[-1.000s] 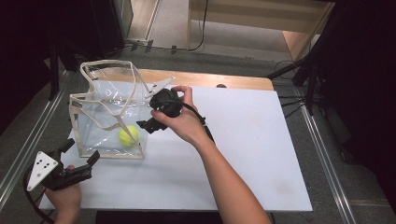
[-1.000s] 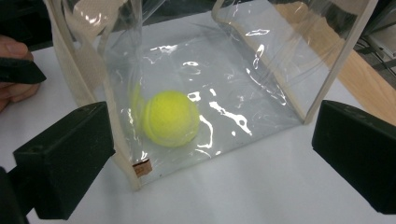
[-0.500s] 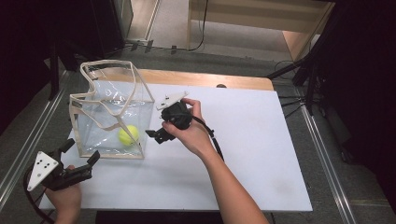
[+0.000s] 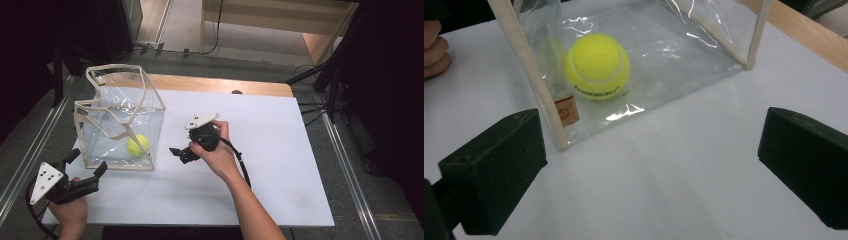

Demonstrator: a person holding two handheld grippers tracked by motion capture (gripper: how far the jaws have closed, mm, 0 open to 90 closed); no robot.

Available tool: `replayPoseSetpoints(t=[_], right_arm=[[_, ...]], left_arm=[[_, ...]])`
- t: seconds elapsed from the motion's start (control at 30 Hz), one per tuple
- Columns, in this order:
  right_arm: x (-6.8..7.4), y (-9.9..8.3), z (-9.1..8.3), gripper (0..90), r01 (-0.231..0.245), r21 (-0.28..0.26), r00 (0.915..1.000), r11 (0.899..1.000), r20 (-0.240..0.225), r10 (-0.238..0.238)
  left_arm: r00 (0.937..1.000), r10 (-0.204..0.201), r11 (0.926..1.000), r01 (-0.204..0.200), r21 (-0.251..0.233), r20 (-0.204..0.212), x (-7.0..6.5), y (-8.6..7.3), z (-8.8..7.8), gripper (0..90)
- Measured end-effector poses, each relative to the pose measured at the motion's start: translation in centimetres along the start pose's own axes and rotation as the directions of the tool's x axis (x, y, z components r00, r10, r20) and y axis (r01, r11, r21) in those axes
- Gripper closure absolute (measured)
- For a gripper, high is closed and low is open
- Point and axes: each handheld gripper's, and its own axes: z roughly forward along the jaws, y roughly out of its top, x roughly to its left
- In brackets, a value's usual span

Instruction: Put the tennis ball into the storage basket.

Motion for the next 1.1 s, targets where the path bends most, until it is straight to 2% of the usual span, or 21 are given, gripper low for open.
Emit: replayPoseSetpoints(t=[0.57, 0.77, 1.1], right_arm=[[-0.5, -5.3, -2.3, 0.0, -0.049, -0.033, 0.9976, 0.998, 0.047, 0.051], [-0.8, -6.6, -3.3, 0.0, -0.069, -0.051, 0.9958, 0.996, 0.057, 0.072], [-1.4, -8.7, -5.3, 0.0, -0.090, -0.065, 0.9900, 0.994, 0.103, 0.097]], left_arm=[[0.9999, 0.009, 0.9999, -0.009, 0.009, -0.005, -0.1, 0.0, 0.0, 5.4], [0.9999, 0.009, 0.9999, -0.009, 0.009, -0.005, -0.1, 0.0, 0.1, 5.4], [0.9999, 0.016, 0.9998, -0.016, 0.010, -0.003, -0.2, 0.0, 0.1, 5.4]])
